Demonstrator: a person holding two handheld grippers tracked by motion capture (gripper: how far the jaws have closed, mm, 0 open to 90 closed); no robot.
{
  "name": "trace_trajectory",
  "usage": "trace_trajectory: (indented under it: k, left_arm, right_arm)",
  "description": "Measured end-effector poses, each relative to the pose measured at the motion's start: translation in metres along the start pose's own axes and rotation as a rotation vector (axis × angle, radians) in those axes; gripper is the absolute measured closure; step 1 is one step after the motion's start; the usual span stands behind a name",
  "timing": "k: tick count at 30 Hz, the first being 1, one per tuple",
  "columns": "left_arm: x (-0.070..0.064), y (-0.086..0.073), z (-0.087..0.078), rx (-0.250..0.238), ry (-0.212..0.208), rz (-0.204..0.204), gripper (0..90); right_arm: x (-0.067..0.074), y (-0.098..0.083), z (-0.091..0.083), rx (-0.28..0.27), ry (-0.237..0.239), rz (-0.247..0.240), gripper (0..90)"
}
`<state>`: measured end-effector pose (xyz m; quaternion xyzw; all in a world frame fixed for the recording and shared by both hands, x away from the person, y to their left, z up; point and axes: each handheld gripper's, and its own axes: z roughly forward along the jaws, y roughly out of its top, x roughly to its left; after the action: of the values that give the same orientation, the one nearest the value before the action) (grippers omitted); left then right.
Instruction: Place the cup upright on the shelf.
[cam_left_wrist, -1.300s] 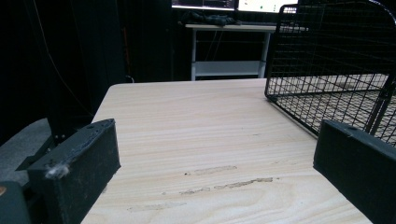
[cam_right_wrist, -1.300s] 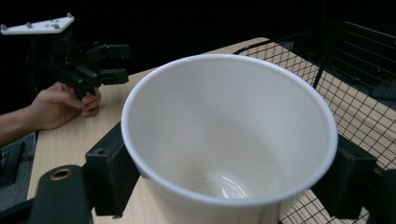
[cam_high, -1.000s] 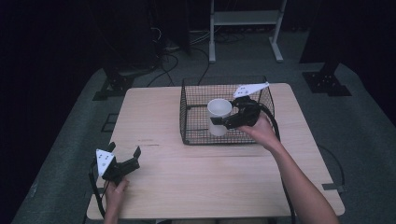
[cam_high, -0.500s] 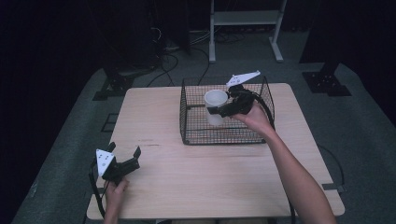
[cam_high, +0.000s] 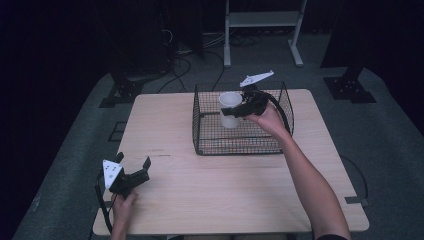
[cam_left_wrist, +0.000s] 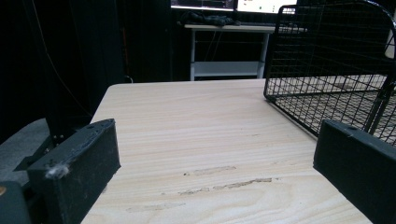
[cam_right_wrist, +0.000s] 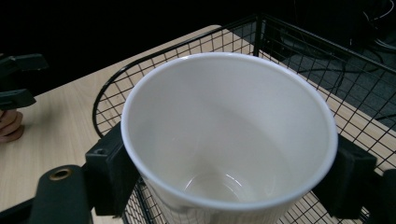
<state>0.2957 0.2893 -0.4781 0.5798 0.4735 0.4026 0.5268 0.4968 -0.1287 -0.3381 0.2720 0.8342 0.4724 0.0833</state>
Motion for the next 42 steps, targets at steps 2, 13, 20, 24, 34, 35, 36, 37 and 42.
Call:
trace_trajectory:
  k: [2,13,20,24,34,35,36,37,42]
  left_arm:
    - [0.0,0.0,0.0,0.0,0.0,0.0,0.0]
    - [0.0,0.0,0.0,0.0,-0.001,-0.002,0.0]
    - [0.0,0.0,0.0,0.0,-0.003,-0.001,0.0]
    - [0.0,0.0,0.0,0.0,-0.002,-0.001,0.0]
    - [0.0,0.0,0.0,-0.001,0.0,-0.004,0.0]
    - [0.0,0.0,0.0,-0.001,0.0,-0.004,0.0]
    - [0.0,0.0,0.0,-0.001,0.0,-0.004,0.0]
    - [0.0,0.0,0.0,-0.001,0.0,-0.005,0.0]
    - [0.0,0.0,0.0,-0.001,-0.001,-0.004,0.0]
  right_arm:
    - [-0.006,-0.001,0.006,0.017,-0.007,0.004,19.2]
    - [-0.02,-0.01,0.024,0.048,-0.01,0.039,19.2]
    - [-0.031,-0.019,0.034,0.097,-0.016,0.063,19.2]
    - [-0.033,-0.022,0.038,0.115,-0.021,0.069,19.2]
    - [-0.04,-0.029,0.048,0.176,-0.044,0.078,19.2]
    - [-0.04,-0.03,0.049,0.183,-0.043,0.078,19.2]
    - [-0.04,-0.03,0.049,0.183,-0.043,0.078,19.2]
    - [-0.04,-0.03,0.05,0.187,-0.047,0.078,19.2]
    - [-0.039,-0.032,0.055,0.207,-0.038,0.065,19.1]
